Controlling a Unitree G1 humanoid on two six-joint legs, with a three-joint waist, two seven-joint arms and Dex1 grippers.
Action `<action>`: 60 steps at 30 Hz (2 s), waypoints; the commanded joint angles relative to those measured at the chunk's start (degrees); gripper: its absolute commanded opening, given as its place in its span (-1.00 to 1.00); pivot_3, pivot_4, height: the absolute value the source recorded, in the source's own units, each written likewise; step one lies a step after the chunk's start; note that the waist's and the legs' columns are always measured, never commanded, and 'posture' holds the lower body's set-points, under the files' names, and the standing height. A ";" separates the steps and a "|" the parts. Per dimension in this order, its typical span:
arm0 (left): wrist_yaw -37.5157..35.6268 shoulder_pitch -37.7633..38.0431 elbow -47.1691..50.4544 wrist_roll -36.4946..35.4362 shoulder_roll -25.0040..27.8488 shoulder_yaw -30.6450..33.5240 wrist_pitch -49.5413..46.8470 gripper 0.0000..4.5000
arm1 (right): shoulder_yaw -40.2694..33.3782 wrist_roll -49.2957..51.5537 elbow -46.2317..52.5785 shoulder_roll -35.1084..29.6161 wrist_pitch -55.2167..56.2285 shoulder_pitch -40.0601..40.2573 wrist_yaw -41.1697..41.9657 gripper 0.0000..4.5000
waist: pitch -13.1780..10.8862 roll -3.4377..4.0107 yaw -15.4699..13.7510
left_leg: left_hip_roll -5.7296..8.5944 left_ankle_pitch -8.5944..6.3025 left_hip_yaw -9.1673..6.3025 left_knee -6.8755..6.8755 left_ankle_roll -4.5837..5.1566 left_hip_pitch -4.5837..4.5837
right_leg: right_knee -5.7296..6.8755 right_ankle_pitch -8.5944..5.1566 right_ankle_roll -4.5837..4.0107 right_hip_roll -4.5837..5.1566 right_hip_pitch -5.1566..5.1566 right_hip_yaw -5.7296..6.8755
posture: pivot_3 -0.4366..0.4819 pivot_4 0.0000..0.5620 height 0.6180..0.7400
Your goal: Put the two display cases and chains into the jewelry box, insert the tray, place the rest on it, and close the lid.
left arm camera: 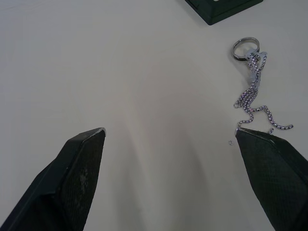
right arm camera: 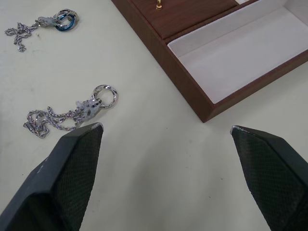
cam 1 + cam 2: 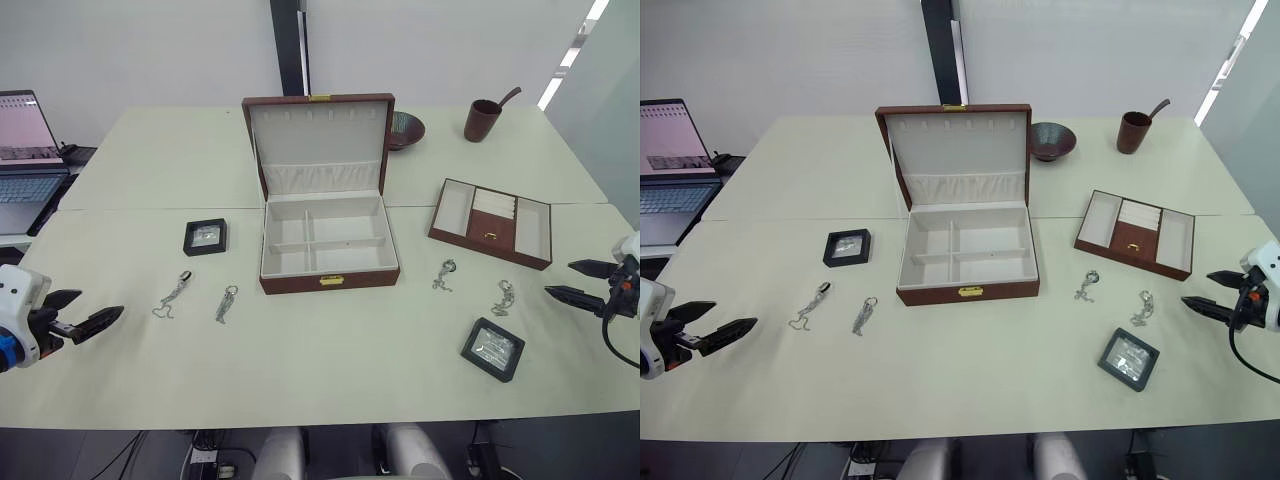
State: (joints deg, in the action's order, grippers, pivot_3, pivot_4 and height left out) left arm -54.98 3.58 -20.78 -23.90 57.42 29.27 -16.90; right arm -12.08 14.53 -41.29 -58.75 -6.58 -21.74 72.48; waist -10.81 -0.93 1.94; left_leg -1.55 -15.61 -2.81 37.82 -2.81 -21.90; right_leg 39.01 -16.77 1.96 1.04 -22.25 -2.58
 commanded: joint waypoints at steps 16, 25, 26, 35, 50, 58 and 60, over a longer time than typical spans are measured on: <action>0.49 -1.02 -0.38 1.02 0.42 1.67 1.63 0.99 | -0.36 -0.60 -0.01 -1.12 1.18 -1.22 0.24 1.00 | 0.00 0.00 -0.01 | 0.00 0.00 0.00 0.01 0.00 0.01 | 0.01 0.00 0.00 0.00 0.00 0.00 | -0.05 -0.47 1.00; 1.22 -1.17 -0.67 1.79 0.46 1.62 1.70 0.99 | -0.18 -0.82 -0.78 -1.01 1.72 -1.51 0.29 1.00 | 0.00 0.00 0.00 | 0.01 0.00 0.00 0.01 0.00 0.01 | 0.02 0.00 0.00 0.00 0.00 0.00 | -0.05 -0.47 1.00; 1.35 -1.25 -0.72 1.87 0.42 1.63 1.78 0.99 | -0.16 -0.83 -0.95 -0.99 1.83 -1.56 0.31 1.00 | 0.00 0.00 0.00 | 0.00 0.00 0.00 0.01 0.00 0.01 | 0.02 0.00 0.00 0.00 0.00 0.00 | -0.05 -0.47 1.00; 2.24 -3.27 -2.10 2.87 0.12 0.98 2.56 0.99 | -0.42 -0.94 -1.82 -0.89 2.50 -2.19 0.47 1.00 | 0.00 0.00 -0.01 | 0.01 0.00 0.00 0.02 0.00 0.01 | 0.03 0.00 0.00 0.00 0.00 0.00 | -0.05 -0.47 1.00; 13.30 -16.06 12.09 2.83 -10.26 -7.14 -4.16 0.58 | -2.14 11.64 24.42 12.37 -17.31 -7.30 -9.87 1.00 | 0.03 -0.03 -0.13 | 0.00 0.01 -0.12 0.14 -0.01 -0.03 | 0.10 0.06 0.06 -0.01 0.07 0.06 | -0.05 -0.47 1.00; 17.10 -24.84 14.26 6.97 -17.84 -19.31 -8.82 -0.56 | 10.25 1.08 25.17 22.78 -14.53 -13.51 -20.19 0.10 | 0.03 -0.04 -0.17 | 0.04 0.00 -0.09 0.18 0.00 -0.21 | 0.06 0.08 0.08 0.09 -0.07 0.03 | -0.05 -0.47 1.00; 17.29 -25.71 13.71 8.08 -18.68 -21.18 -9.39 -0.85 | 12.48 -1.84 23.42 24.04 -12.68 -14.44 -21.73 -0.13 | 0.03 -0.04 -0.15 | 0.09 0.00 -0.10 0.21 -0.01 -0.20 | 0.10 0.10 0.09 0.03 -0.07 0.05 | -0.05 -0.47 1.00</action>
State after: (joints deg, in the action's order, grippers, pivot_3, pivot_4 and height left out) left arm -38.19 -21.47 -7.55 -16.96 38.27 8.03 -26.02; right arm 0.46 15.07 -17.25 -34.13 -21.58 -35.02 52.36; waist -10.78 -0.97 1.79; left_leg -1.46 -15.60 -2.91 38.02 -2.83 -22.09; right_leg 39.11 -16.66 2.04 1.06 -22.32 -2.53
